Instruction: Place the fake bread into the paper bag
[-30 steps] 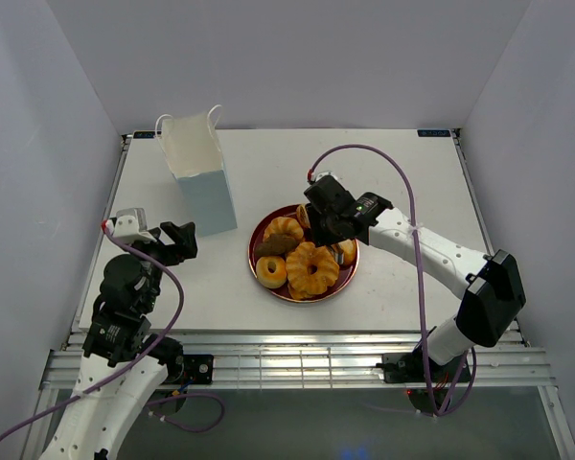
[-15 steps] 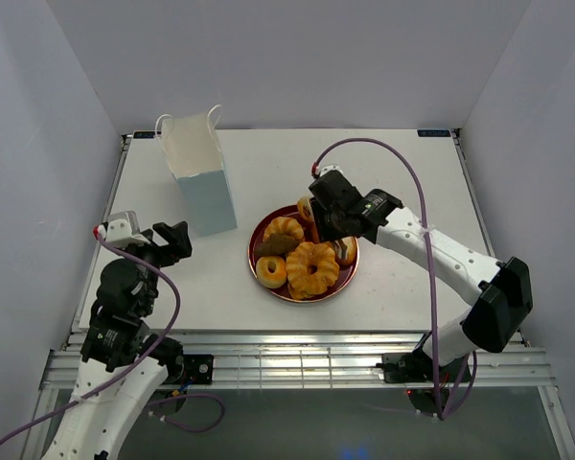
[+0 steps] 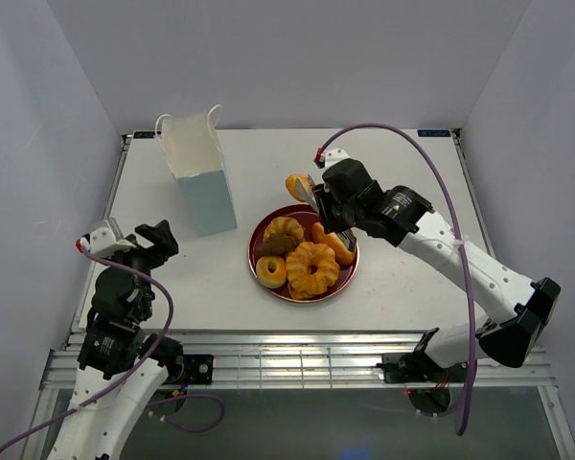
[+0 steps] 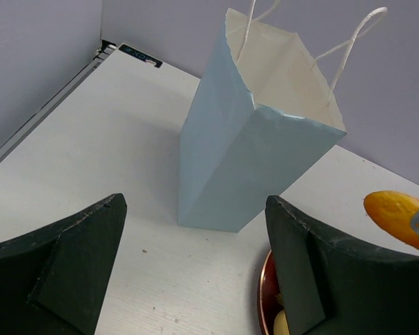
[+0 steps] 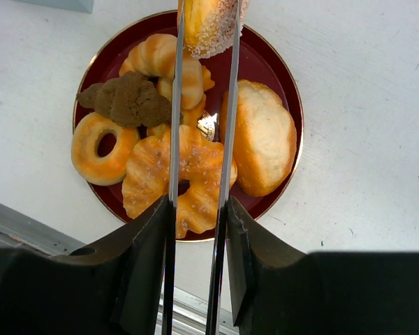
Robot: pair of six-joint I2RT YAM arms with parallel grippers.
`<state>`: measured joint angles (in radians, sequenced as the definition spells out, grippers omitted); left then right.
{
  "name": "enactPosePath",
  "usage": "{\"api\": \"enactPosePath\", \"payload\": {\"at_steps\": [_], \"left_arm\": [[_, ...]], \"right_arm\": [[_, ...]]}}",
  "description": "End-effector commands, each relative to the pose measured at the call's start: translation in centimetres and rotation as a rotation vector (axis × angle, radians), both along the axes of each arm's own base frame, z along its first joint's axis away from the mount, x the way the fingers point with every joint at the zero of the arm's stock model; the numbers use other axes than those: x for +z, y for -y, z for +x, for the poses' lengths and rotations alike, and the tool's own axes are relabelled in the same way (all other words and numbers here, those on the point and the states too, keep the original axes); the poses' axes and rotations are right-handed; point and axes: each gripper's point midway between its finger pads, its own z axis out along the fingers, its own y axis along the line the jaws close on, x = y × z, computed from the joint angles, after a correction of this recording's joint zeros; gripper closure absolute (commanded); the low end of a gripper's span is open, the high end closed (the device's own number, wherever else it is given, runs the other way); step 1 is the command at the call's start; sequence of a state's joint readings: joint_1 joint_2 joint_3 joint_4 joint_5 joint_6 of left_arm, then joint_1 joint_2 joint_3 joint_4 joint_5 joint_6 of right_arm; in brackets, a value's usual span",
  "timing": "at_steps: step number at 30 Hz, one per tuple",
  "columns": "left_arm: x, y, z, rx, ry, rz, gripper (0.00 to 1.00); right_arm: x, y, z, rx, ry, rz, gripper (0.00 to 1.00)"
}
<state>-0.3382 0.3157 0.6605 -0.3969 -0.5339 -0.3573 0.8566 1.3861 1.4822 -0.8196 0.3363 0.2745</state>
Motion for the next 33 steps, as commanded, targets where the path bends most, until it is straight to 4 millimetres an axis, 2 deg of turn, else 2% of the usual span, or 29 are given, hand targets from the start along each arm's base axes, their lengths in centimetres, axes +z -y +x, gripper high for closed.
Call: {"api": "enactPosePath", "payload": {"at_steps": [1,7,10,11,13,14,16,17,19,22,24,25,26,28,30,32,33], "left_arm": [[-0.3,-0.9,-0.3,0.056,-0.006,-0.012,0.09],[-0.6,-1.0,0.0,0.065,-0.025,-0.005,0.10],[-0.7,-1.0,0.1,0.067,-0.029,-0.002,0.10],[-0.8,-1.0,0.1,0.068,-0.032,0.000,0.10],[-0.8,-1.0,0.1,0.072,-0.035,0.001,0.10],[-0.8,-1.0,0.1,0.070,-0.035,0.001,0.10],[-0.8,-0.9,0.2,0.065,-0.037,0.003,0.10],[-0.9,-0.9,0.2,0.065,-0.038,0.003,0.10],[-0.9,-0.8,0.2,0.061,-0.040,0.004,0.11],[-0.9,-0.7,0.2,0.053,-0.039,0.004,0.10],[-0.8,-0.7,0.1,0.053,-0.033,0.002,0.10],[-0.8,-0.8,0.1,0.056,-0.031,0.002,0.10],[-0.8,-0.8,0.1,0.055,-0.032,0.002,0.10],[-0.7,-0.8,0.1,0.055,-0.030,0.001,0.10],[-0.7,-0.7,0.1,0.050,-0.029,0.002,0.11],[-0.8,-0.6,0.1,0.047,-0.032,0.003,0.11],[-0.7,-0.7,0.2,0.048,-0.029,0.002,0.11]], "right_arm": [[4.9,-0.6,-0.7,0.065,0.098,0.077,0.67],[8.2,-3.3,-2.9,0.200,0.138,0.150,0.66],[9.0,-4.5,-3.6,0.250,0.142,0.164,0.65],[10.1,-5.1,-4.0,0.271,0.157,0.185,0.65],[10.9,-6.0,-4.4,0.298,0.164,0.199,0.64],[12.3,-6.4,-4.8,0.316,0.184,0.226,0.64],[13.3,-7.4,-5.3,0.355,0.188,0.253,0.64],[14.6,-7.8,-5.4,0.369,0.210,0.283,0.64],[15.1,-8.8,-5.5,0.407,0.215,0.303,0.64],[15.8,-10.3,-5.0,0.429,0.235,0.329,0.64],[15.4,-11.7,-4.5,0.447,0.225,0.327,0.64],[16.1,-12.2,-4.5,0.461,0.234,0.341,0.64],[15.6,-12.9,-4.1,0.467,0.226,0.333,0.64],[16.5,-13.6,-3.7,0.473,0.248,0.347,0.64],[16.3,-14.6,-3.1,0.477,0.253,0.343,0.64],[17.3,-15.2,-2.7,0.479,0.284,0.358,0.64],[17.1,-15.8,-2.3,0.480,0.287,0.354,0.64]]}}
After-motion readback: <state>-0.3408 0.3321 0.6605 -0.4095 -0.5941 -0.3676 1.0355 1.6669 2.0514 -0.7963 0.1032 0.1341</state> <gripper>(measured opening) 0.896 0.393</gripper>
